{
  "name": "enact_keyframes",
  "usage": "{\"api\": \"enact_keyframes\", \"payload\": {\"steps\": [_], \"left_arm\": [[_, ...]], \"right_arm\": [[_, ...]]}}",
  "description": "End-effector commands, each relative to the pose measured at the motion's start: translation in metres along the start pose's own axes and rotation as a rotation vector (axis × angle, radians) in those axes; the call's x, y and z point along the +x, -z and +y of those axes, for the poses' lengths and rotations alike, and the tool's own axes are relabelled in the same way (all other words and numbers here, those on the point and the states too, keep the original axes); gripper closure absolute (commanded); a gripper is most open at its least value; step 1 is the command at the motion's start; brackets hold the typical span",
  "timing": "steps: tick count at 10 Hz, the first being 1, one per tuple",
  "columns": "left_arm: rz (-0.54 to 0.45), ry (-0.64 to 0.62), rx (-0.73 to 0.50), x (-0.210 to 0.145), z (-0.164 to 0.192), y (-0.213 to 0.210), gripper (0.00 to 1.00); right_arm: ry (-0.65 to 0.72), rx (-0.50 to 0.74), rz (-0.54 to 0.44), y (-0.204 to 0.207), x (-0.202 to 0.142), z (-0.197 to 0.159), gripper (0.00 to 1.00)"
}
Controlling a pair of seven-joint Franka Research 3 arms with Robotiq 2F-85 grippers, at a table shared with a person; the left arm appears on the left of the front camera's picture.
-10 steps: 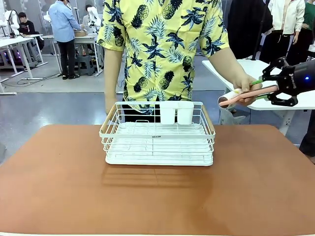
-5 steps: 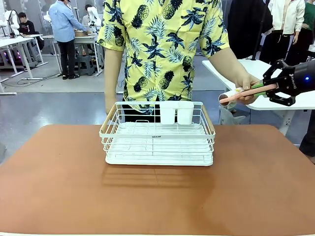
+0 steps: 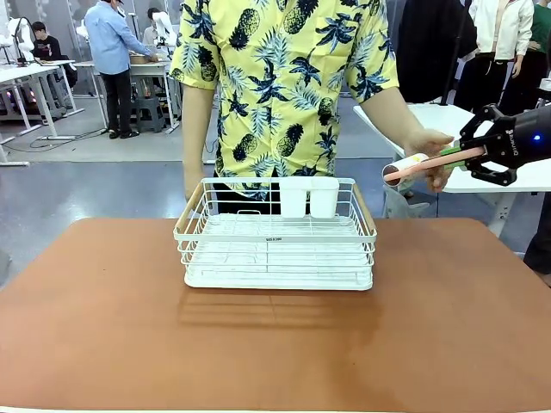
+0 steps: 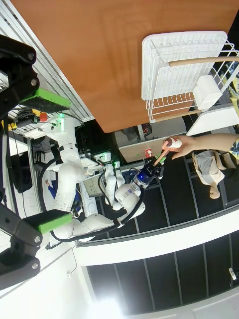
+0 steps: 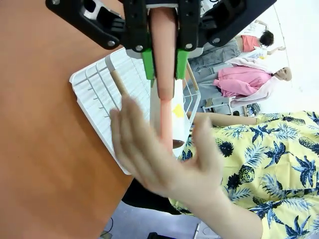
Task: Clean the table.
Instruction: Pick up the Lint Roller when the human hands it over, then clean the table with the Lint Roller when the human lifts the Dish drying rack.
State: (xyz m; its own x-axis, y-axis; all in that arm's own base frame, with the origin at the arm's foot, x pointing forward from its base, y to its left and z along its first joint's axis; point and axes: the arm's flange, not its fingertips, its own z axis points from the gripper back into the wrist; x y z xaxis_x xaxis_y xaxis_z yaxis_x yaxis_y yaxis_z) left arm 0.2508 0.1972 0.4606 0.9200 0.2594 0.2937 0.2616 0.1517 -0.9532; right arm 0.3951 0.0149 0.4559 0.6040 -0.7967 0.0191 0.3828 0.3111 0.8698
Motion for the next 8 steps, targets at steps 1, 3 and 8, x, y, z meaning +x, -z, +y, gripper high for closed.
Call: {"api": "enact_keyframes", "payload": {"steps": [1, 3, 8], "left_arm": [[-0.002, 0.008, -0.018, -0.0013, -0.0016, -0.0026, 0.0], [-0.002, 0.008, -0.018, -0.0013, -0.0016, -0.0026, 0.0], [-0.002, 0.008, -0.018, -0.0013, -0.0016, -0.0026, 0.0]], "right_arm": [[0.002, 0.001, 0.0, -0.0004, -0.0001, 0.0004, 1.0], [0.002, 0.001, 0.0, -0.0004, -0.0001, 0.0004, 1.0], [0.002, 0.001, 0.0, -0.0004, -0.0001, 0.0004, 1.0]]}}
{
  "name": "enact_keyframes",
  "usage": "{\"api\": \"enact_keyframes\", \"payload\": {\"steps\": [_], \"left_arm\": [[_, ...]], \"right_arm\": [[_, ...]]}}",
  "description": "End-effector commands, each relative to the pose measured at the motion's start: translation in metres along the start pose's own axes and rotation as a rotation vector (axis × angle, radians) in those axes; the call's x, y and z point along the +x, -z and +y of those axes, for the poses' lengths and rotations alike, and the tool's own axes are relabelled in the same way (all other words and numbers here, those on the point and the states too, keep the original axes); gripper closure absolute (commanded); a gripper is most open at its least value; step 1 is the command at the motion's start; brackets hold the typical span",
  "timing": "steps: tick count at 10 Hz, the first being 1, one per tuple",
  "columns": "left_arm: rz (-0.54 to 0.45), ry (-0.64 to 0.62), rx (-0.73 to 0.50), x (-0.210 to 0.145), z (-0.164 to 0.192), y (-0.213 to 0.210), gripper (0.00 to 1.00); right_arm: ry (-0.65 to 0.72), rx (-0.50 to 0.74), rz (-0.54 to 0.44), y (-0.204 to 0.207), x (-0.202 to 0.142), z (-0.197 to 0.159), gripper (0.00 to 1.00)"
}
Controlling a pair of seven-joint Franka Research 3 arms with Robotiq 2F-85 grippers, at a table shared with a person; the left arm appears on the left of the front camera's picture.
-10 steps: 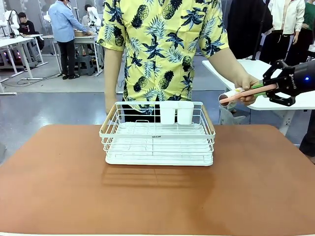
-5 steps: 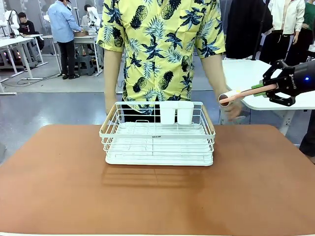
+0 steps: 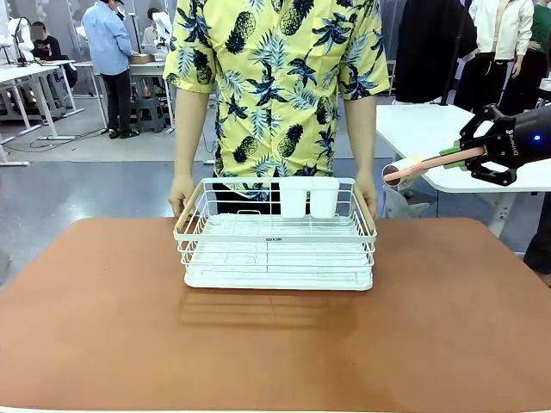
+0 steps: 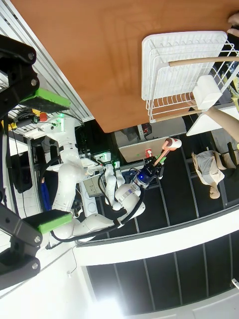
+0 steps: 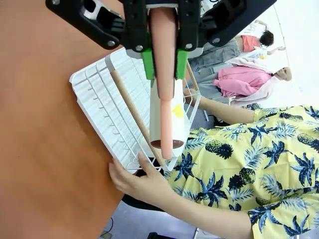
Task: Clean the table.
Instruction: Clean the table with the Lint Roller when the human lifts the Dish drying rack.
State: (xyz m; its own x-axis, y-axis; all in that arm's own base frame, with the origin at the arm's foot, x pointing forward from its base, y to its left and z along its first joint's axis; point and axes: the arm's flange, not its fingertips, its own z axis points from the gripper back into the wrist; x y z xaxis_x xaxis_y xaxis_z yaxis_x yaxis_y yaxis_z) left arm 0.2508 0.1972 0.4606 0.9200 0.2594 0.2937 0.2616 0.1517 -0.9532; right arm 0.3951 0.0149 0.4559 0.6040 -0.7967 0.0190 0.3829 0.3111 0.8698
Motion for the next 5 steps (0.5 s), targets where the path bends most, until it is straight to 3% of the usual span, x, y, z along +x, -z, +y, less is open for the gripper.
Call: {"api": "enact_keyframes", "payload": {"steps": [1, 5], "left_arm": [[-0.002, 0.008, -0.018, -0.0013, -0.0016, -0.0026, 0.0], [-0.002, 0.008, -0.018, -0.0013, -0.0016, -0.0026, 0.0]], "right_arm": [[0.002, 0.001, 0.0, -0.0004, -0.0001, 0.0005, 1.0], [0.002, 0.001, 0.0, -0.0004, -0.0001, 0.0005, 1.0]]}}
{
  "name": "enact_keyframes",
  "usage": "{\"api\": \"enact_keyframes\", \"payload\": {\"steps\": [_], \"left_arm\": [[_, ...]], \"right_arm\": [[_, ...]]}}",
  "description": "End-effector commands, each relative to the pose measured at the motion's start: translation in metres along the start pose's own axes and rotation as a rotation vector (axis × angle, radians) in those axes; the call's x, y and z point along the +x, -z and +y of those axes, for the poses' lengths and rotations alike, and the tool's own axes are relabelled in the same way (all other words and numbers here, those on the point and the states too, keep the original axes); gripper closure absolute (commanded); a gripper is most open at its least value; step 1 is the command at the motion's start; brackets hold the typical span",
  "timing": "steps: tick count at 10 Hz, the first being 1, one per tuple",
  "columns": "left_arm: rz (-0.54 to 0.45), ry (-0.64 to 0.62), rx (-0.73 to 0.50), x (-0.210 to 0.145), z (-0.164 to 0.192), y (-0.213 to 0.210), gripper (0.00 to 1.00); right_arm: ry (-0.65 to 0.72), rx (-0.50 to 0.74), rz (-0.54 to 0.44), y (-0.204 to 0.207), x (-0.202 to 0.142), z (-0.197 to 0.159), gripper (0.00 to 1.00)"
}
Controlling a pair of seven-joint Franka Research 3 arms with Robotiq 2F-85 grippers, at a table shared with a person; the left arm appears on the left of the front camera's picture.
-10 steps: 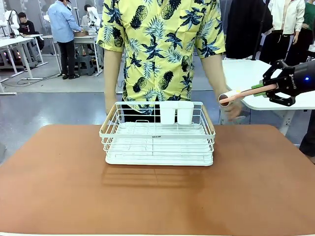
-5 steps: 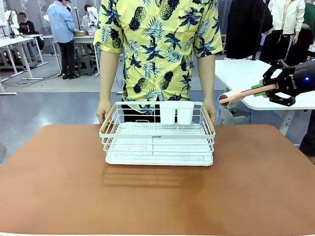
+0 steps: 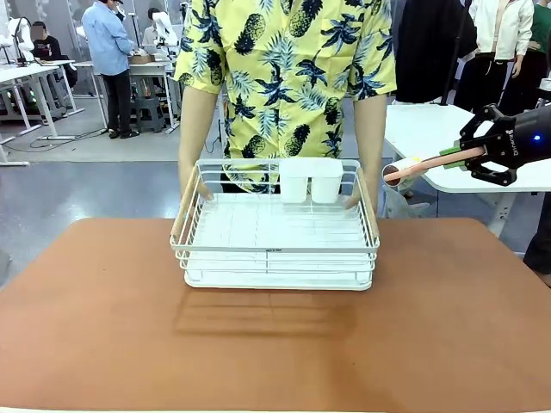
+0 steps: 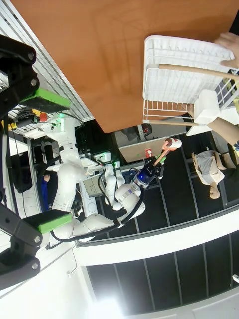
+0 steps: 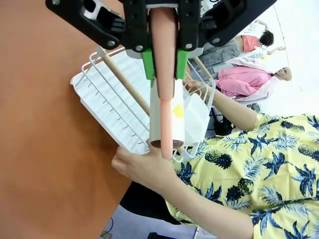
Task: Clean the table.
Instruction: Clean the table with the Lint Roller when the human lifts the Dish drying rack.
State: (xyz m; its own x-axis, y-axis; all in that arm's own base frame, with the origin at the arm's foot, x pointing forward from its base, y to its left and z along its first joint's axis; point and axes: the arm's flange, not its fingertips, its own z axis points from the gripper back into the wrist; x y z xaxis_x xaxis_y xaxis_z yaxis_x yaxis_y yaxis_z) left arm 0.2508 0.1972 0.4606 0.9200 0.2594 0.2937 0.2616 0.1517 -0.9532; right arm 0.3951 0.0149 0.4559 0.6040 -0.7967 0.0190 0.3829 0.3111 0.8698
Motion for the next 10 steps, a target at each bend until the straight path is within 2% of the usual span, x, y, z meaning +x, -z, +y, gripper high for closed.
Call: {"api": "enact_keyframes", "payload": {"steps": [1, 10], "left_arm": [[-0.002, 0.008, -0.018, -0.0013, -0.0016, -0.0026, 0.0], [-0.002, 0.008, -0.018, -0.0013, -0.0016, -0.0026, 0.0]], "right_arm": [[0.002, 0.001, 0.0, -0.0004, -0.0001, 0.0005, 1.0], [0.002, 0.001, 0.0, -0.0004, -0.0001, 0.0005, 1.0]]}}
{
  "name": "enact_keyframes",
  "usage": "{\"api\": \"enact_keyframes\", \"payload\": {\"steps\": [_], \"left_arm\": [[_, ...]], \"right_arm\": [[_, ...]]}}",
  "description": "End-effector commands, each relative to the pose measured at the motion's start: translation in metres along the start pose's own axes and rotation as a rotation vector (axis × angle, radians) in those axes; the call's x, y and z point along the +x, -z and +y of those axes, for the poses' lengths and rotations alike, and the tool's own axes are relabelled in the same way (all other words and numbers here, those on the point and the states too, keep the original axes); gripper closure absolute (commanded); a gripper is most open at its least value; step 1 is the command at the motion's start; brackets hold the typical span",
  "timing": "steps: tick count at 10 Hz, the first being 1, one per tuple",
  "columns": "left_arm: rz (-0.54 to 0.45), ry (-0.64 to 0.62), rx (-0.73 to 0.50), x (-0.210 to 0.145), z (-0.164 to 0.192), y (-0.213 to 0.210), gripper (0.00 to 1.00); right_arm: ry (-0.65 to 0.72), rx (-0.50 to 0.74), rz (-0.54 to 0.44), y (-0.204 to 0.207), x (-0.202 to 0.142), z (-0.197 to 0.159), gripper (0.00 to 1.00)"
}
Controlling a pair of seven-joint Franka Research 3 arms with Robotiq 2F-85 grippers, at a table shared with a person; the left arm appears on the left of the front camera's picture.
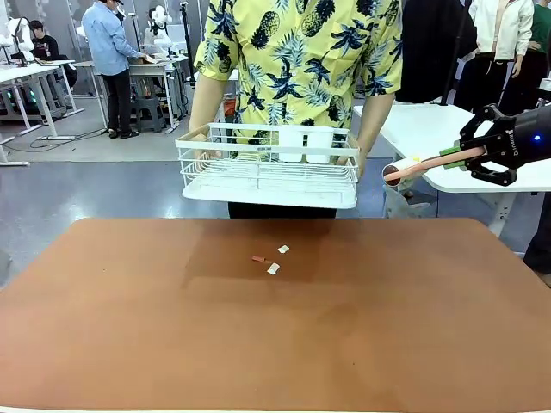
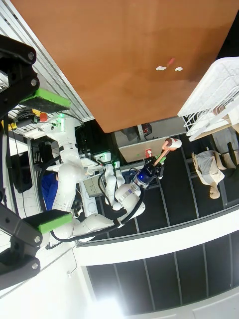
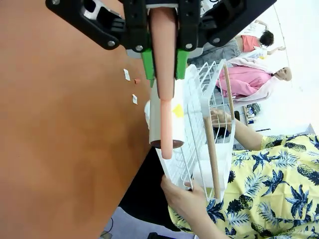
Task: Clean the table.
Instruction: Clean the table with the Lint Roller when the human lifts the Dish drying rack.
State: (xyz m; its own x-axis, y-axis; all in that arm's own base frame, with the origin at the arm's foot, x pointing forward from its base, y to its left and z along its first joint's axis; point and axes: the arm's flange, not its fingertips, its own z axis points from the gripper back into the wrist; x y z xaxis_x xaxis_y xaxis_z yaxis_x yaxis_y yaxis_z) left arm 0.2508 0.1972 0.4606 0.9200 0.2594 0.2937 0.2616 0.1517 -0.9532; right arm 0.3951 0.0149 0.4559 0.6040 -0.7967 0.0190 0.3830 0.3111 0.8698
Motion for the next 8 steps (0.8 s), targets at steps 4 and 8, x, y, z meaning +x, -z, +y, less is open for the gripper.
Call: {"api": "enact_keyframes", "payload": {"steps": [4, 8], "left_arm": [[-0.002, 0.008, -0.018, -0.001, -0.002, -0.003, 0.0], [-0.002, 0.008, -0.018, -0.001, -0.002, -0.003, 0.0]], "right_arm": [[0.002, 0.001, 0.0, 0.0, 0.0, 0.0, 1.0], [-0.263, -0.124, 0.138, 0.018, -0.005, 0.048, 0.79]]}}
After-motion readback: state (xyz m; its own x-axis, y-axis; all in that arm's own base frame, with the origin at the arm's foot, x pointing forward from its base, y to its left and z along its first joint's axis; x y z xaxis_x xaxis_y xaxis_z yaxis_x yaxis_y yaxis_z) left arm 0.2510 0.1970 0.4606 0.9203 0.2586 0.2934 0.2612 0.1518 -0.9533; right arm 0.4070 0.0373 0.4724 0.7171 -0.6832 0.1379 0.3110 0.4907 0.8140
